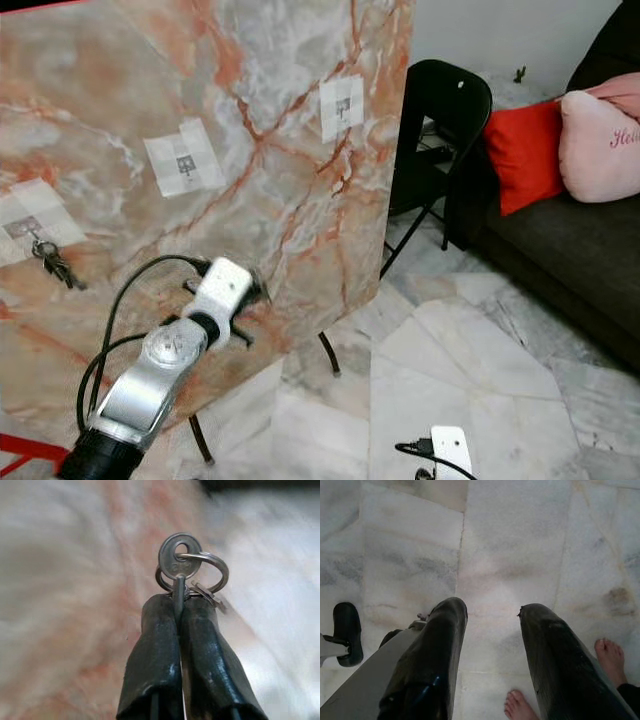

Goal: Hang keys on a hook

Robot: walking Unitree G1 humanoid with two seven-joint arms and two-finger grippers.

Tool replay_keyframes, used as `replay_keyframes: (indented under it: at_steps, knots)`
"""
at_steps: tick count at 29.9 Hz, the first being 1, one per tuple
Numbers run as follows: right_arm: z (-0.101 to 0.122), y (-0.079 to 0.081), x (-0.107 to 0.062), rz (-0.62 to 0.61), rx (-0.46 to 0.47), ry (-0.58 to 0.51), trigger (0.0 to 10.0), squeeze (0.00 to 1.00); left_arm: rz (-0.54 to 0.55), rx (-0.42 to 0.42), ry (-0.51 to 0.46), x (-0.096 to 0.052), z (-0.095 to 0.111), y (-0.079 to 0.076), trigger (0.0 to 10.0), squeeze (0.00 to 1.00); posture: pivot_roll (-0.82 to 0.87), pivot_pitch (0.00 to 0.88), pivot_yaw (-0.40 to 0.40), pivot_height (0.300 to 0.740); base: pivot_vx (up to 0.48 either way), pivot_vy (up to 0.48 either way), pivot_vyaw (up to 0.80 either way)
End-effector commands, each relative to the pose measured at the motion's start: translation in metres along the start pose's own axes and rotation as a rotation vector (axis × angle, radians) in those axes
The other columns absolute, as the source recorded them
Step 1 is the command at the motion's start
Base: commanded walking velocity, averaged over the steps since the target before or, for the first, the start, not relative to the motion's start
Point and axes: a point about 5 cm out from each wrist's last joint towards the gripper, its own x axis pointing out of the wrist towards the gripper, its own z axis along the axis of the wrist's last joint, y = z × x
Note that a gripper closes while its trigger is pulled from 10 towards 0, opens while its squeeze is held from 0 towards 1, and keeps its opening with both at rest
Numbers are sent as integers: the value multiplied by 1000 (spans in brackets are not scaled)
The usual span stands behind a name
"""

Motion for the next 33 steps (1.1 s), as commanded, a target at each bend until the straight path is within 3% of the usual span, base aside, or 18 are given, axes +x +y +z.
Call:
replay_keyframes:
  at_steps: [1,2,3,6,8,12,16,20,21,23,24,25,27,29,33]
  knots:
    - [0,0,0,2,-12,3,10000,0,-104,126,31,-7,0,-5,10000,0,77,0,-24,722,0,0,0]
    - [0,0,0,2,-12,3,10000,0,-104,126,31,-7,0,-5,10000,0,77,0,-24,722,0,0,0]
    - [0,0,0,4,-20,3,10000,0,-107,193,95,-12,-7,0,10000,0,83,0,-27,722,0,0,0]
    - [2,-1,0,-3,-34,-7,10000,0,-107,128,77,-11,-3,1,10000,0,86,0,-27,722,0,0,0]
    - [3,-1,0,-8,-37,-20,10000,0,-110,129,77,-11,-3,0,10000,0,83,0,-27,722,0,0,0]
    - [13,-4,-1,-72,-28,-151,10000,0,-126,151,8,-9,7,-8,10000,0,73,0,-19,722,0,0,0]
    - [23,-6,-4,-139,-124,-248,10000,0,-143,277,0,-6,10,-15,10000,0,59,0,-16,722,0,0,0]
    - [32,-4,-6,-143,-212,-333,10000,0,-154,311,-19,-3,15,-19,10000,0,46,0,-13,722,0,0,0]
    - [92,-3,-13,-98,-255,-503,10000,0,-159,324,-17,-1,15,-21,10000,0,44,0,-13,722,0,0,0]
    - [143,-3,-26,-67,-314,-635,10000,0,-177,338,-24,0,17,-24,10000,0,41,0,-13,722,0,0,0]
    - [159,-3,-32,-61,-345,-675,10000,0,-188,348,-30,0,18,-26,10000,0,42,0,-13,722,0,0,0]
    - [182,-3,-44,-45,-515,-756,10000,0,-206,357,-43,1,20,-29,10000,0,42,0,-9,722,0,0,0]
    - [188,-5,-47,-47,-570,-761,10000,0,-204,346,-50,2,21,-30,10000,0,25,0,-10,722,0,0,0]
    - [195,-1,-51,42,-448,-793,10000,0,-209,347,-50,3,22,-32,10000,0,36,0,-13,722,0,0,0]
    - [210,18,-62,189,-362,-884,10000,0,-222,352,-50,3,21,-33,10000,0,35,0,-11,722,0,0,0]
